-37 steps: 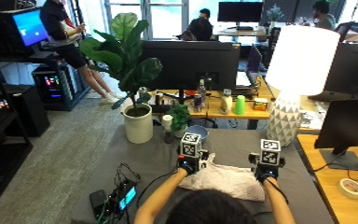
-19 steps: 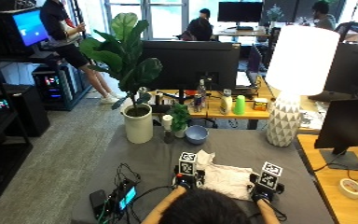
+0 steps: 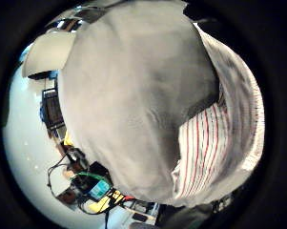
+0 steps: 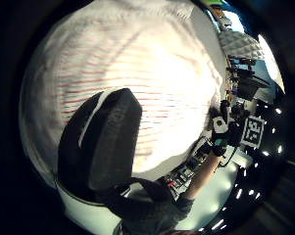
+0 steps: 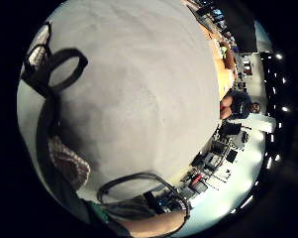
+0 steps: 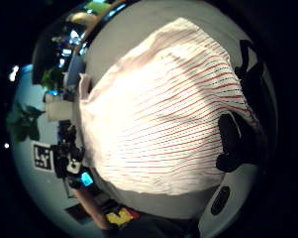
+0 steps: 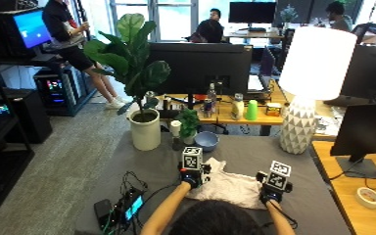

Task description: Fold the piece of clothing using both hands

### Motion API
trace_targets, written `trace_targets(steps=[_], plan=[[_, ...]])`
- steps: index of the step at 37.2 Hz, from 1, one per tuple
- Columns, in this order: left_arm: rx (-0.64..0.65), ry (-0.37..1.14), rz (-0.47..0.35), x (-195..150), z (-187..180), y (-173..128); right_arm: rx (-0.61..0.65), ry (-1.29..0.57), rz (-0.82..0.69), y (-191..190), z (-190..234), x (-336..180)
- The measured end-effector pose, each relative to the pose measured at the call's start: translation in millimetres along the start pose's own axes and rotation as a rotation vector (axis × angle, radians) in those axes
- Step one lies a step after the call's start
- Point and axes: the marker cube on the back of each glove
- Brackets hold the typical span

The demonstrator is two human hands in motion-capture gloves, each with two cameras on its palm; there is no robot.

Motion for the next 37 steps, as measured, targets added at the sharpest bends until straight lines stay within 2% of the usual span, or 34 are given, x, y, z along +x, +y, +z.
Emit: trace_targets(steps=[5, 11, 15, 18, 20, 23, 27, 29, 32, 34, 37], plan=[[0.082, 0.024, -0.013, -17, -38, 1, -0.019, -0.096, -0.055, -30, -17, -19], [0.067, 0.088, -0.01, -33, -79, 18, 0.009, -0.227, -0.149, -20, -68, -65], [0.212, 0.1, -0.015, -44, -107, 19, 0.031, -0.254, -0.214, -9, -90, -109], [0.314, 0.104, -0.023, -51, -124, 20, 0.049, -0.249, -0.27, -9, -88, -147], [0.347, 0.114, -0.032, -57, -131, 18, 0.036, -0.247, -0.311, 8, -88, -175], [0.317, 0.133, -0.051, -71, -128, -2, -0.046, -0.235, -0.371, 68, -87, -224], [0.281, 0.146, -0.058, -87, -125, -9, -0.29, -0.215, -0.435, 134, -60, -281], [0.276, 0.146, -0.059, -91, -125, -5, -0.392, -0.225, -0.454, 147, -46, -295], [0.278, 0.148, -0.058, -97, -124, -3, -0.48, -0.25, -0.425, 153, -33, -303], [0.281, 0.157, -0.055, -101, -124, -3, -0.499, -0.301, -0.403, 152, -30, -306], [0.278, 0.167, -0.062, -105, -123, -3, -0.444, -0.446, -0.449, 144, -40, -307]])
